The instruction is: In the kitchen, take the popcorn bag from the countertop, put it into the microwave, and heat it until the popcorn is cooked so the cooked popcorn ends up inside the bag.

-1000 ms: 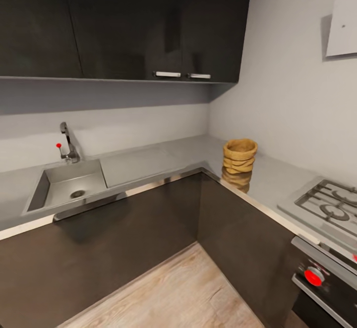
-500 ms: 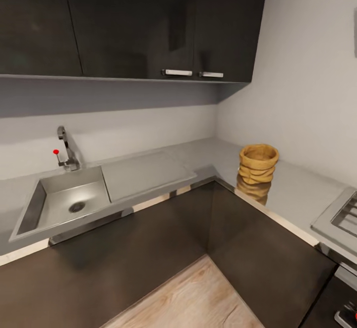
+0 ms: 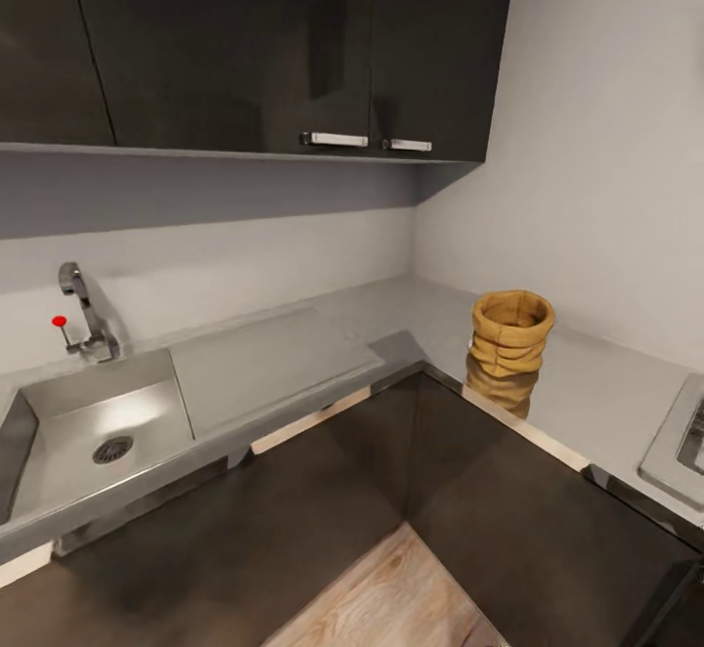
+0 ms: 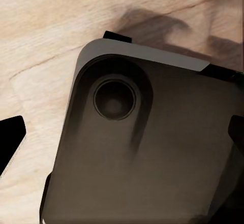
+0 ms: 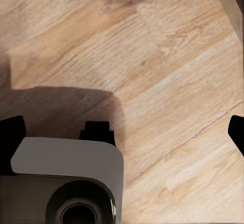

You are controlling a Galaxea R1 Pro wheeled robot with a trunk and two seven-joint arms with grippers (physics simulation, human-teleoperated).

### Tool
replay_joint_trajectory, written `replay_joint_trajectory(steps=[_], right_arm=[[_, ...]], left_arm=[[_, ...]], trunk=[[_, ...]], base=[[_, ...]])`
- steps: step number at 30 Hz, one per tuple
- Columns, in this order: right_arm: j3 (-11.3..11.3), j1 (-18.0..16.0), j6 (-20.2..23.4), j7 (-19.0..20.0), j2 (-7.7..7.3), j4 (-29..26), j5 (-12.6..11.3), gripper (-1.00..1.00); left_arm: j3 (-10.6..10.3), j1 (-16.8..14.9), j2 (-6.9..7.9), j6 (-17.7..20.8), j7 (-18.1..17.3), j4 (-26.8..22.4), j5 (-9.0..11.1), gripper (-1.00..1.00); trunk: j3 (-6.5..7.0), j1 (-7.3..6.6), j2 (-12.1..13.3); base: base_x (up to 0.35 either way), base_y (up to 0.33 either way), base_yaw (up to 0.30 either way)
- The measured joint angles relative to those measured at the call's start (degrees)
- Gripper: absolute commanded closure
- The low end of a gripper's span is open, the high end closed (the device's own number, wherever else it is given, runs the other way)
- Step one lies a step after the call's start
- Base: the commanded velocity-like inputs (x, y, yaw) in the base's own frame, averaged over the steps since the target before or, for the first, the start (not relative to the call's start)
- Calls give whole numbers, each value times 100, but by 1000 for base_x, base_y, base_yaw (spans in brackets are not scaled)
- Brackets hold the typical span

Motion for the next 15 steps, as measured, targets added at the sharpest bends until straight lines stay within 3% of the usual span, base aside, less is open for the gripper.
replay_joint_trajectory(steps=[15], right_arm=[[0,0,0,0,-3,-3,0,-100]], left_arm=[[0,0,0,-2,0,0,-3,-100]], trunk=[[0,1,0]], base=[[4,1,-243]])
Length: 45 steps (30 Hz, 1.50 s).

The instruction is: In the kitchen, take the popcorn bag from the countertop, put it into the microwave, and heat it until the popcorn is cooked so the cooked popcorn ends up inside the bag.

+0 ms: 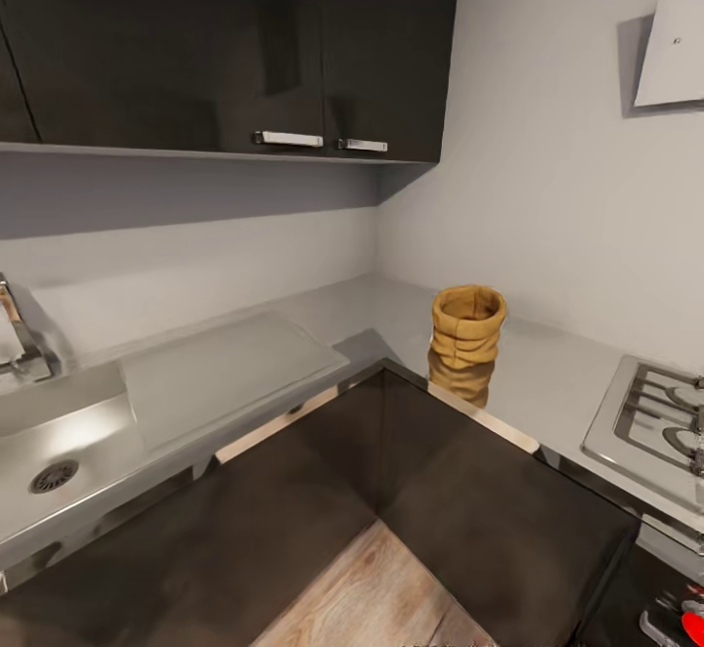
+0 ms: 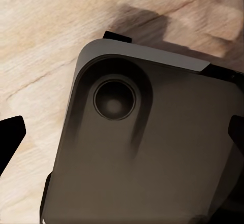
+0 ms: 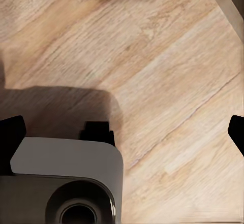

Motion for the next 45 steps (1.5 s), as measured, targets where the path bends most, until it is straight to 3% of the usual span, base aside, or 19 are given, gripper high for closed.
replay_joint_trajectory(steps=[15,28,45], right_arm=[[0,0,0,0,-5,2,-5,-100],[0,0,-1,0,0,4,-2,-100],[0,0,0,0,-2,1,-2,-100]], left_arm=[[0,0,0,2,0,0,3,-100],[0,0,0,2,0,0,3,-100],[-1,0,9,2,0,0,5,-100]], trunk=[[0,0,0],[0,-2,0],[0,-1,0]], base=[[4,0,-243],[227,0,-243],[58,28,-243]])
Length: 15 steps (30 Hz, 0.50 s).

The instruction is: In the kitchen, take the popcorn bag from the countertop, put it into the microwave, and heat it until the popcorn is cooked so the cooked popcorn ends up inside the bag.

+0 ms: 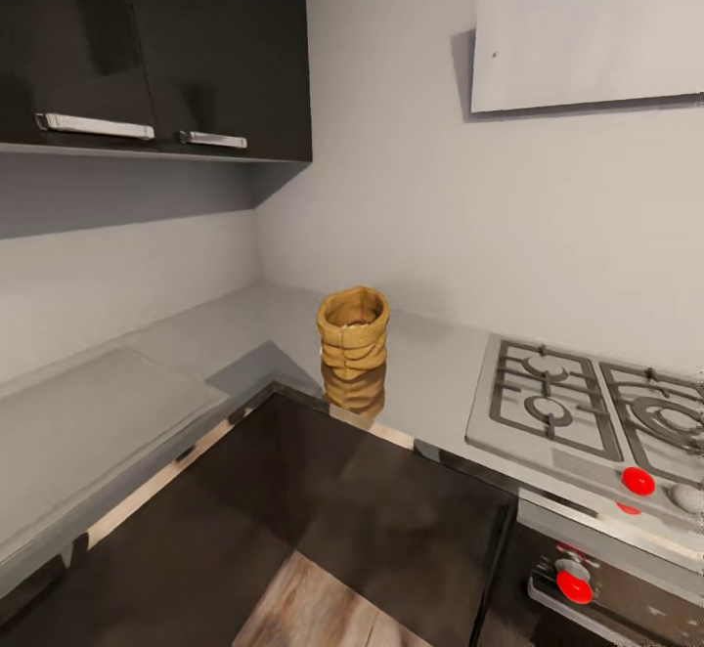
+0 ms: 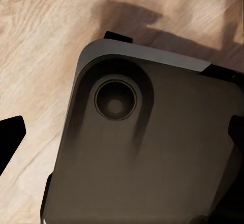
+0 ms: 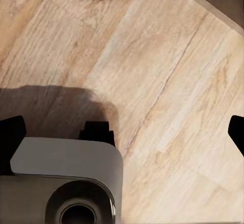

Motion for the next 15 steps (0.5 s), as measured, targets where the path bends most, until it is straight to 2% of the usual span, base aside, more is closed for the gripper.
replay_joint_trajectory(steps=[15], right_arm=[[0,0,8,0,2,1,-1,-100]], left_arm=[[8,0,0,0,0,0,0,-100]], trunk=[[0,0,0]], base=[[115,110,-243]])
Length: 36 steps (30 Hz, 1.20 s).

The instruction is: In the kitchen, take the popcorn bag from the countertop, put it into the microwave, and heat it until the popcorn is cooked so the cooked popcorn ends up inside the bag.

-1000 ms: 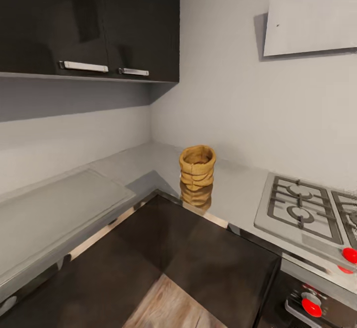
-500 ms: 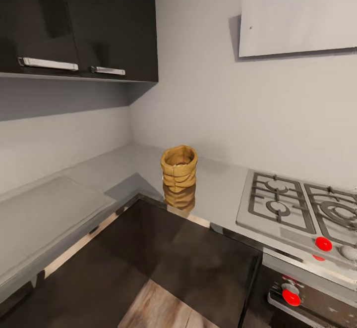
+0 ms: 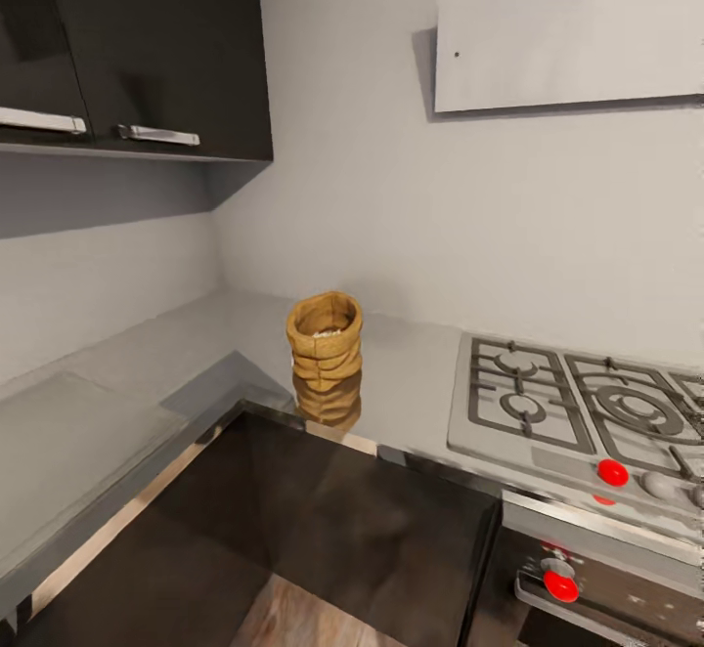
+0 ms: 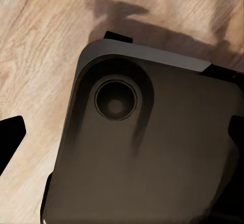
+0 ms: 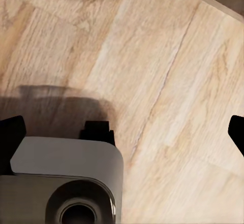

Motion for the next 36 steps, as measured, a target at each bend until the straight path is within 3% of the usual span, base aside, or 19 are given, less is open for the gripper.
replay_joint_trajectory(steps=[14,36], right_arm=[[0,-1,-11,13,-8,-6,11,-100],[0,-1,-8,8,-14,-6,3,-100]], left_arm=[[0,0,0,-4,0,1,2,-100],[7,0,-7,-10,0,1,19,-100]], trunk=[[0,1,0],[0,1,0]], base=[[48,51,-38],[0,156,0]])
